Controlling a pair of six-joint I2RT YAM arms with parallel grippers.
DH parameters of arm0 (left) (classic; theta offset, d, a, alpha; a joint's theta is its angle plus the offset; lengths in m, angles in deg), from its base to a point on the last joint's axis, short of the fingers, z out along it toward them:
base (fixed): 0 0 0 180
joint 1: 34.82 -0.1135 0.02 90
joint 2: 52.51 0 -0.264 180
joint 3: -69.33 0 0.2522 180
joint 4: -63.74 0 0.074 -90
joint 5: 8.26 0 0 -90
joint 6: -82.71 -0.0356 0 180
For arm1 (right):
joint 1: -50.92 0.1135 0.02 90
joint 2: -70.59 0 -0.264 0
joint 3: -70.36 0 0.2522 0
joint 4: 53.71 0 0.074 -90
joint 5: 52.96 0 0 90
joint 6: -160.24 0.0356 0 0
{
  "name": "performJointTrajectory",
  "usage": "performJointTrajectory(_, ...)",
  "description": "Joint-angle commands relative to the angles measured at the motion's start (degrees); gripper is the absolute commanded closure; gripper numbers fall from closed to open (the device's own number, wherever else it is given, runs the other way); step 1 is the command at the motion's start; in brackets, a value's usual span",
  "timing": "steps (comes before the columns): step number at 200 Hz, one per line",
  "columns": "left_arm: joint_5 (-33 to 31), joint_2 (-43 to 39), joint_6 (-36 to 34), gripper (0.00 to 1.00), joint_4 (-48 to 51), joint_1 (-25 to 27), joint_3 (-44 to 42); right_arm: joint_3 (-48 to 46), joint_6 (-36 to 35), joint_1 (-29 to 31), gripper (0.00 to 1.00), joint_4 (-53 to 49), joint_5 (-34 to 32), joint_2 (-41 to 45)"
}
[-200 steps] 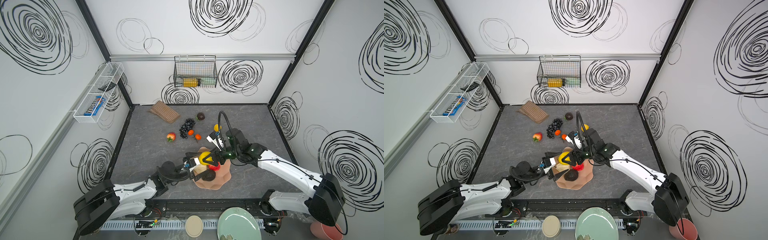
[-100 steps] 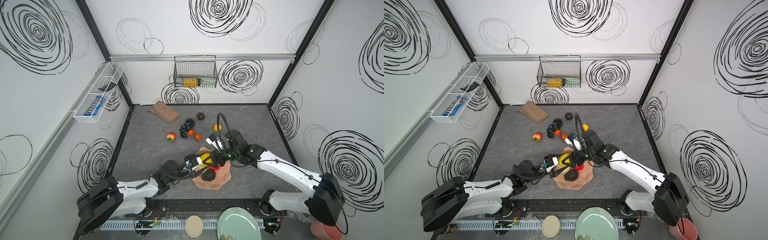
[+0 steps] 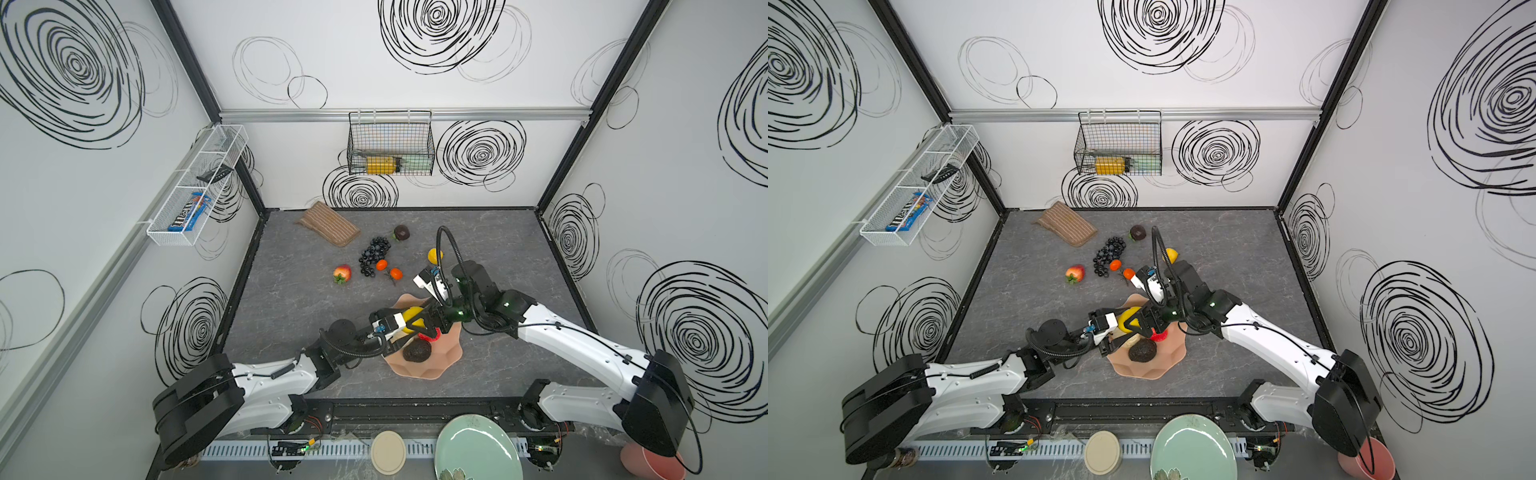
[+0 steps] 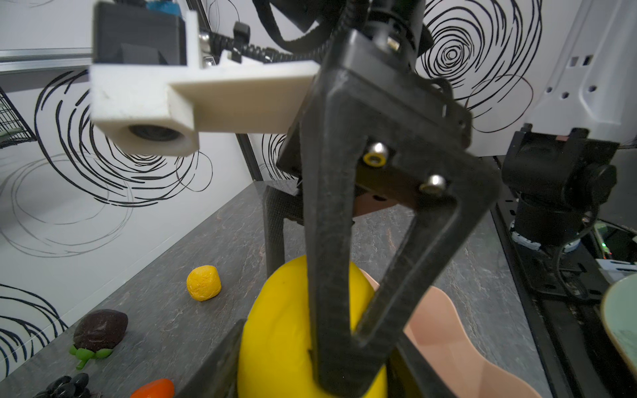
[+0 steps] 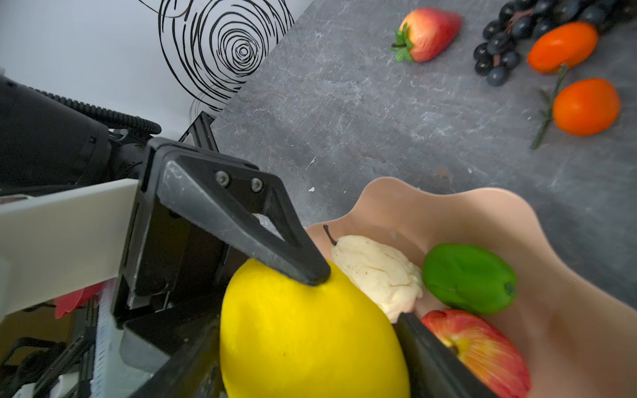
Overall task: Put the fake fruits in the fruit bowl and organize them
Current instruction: 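Close the left gripper on the lemon while the right gripper releases and withdraws, then lower the yellow lemon into the bowl with the left gripper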
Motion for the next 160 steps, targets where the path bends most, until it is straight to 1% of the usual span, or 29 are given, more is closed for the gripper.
performJointTrajectory(1, -2.9, -1.7, 1.4, 0.47, 0.9, 1.2, 1.8, -0.5, 0.6, -1.9, 0.13, 0.8, -8.1, 5.3)
performJointTrajectory(16, -5.9, -2.4, 0.9, 0.47, 4.0, 3.5, 2.6, -2.3, 2.3, -4.9, 0.09, 2.2, -12.7, 9.3)
performJointTrajectory(32, -9.3, -3.2, -0.2, 0.46, 9.0, 6.2, 4.2, -5.4, 4.7, -9.9, 0.09, 5.0, -14.1, 14.7)
performJointTrajectory(46, -11.2, -4.1, -0.3, 0.46, 14.9, 7.9, 6.1, -9.5, 6.9, -13.5, 0.08, 8.7, -16.1, 19.8)
performJointTrajectory(65, -13.6, -4.6, -0.4, 0.47, 24.6, 10.6, 10.0, -13.2, 8.6, -16.1, 0.06, 10.3, -21.0, 24.9)
performJointTrajectory(80, -16.8, -3.7, -0.7, 0.47, 31.2, 13.2, 13.6, -15.1, 9.2, -17.0, 0.06, 10.0, -24.0, 26.8)
performJointTrajectory(96, -19.5, -1.2, -0.3, 0.47, 38.4, 15.8, 18.2, -16.3, 9.5, -17.6, 0.05, 9.3, -25.8, 27.7)
performJointTrajectory(125, -17.3, 3.0, 2.2, 0.47, 49.0, 18.2, 25.2, -19.2, 9.8, -18.2, 0.04, 9.4, -27.0, 30.0)
performJointTrajectory(160, -20.3, 10.2, 1.9, 0.48, 61.4, 21.0, 34.1, -22.6, 11.5, -18.9, 0.04, 11.7, -25.6, 34.9)
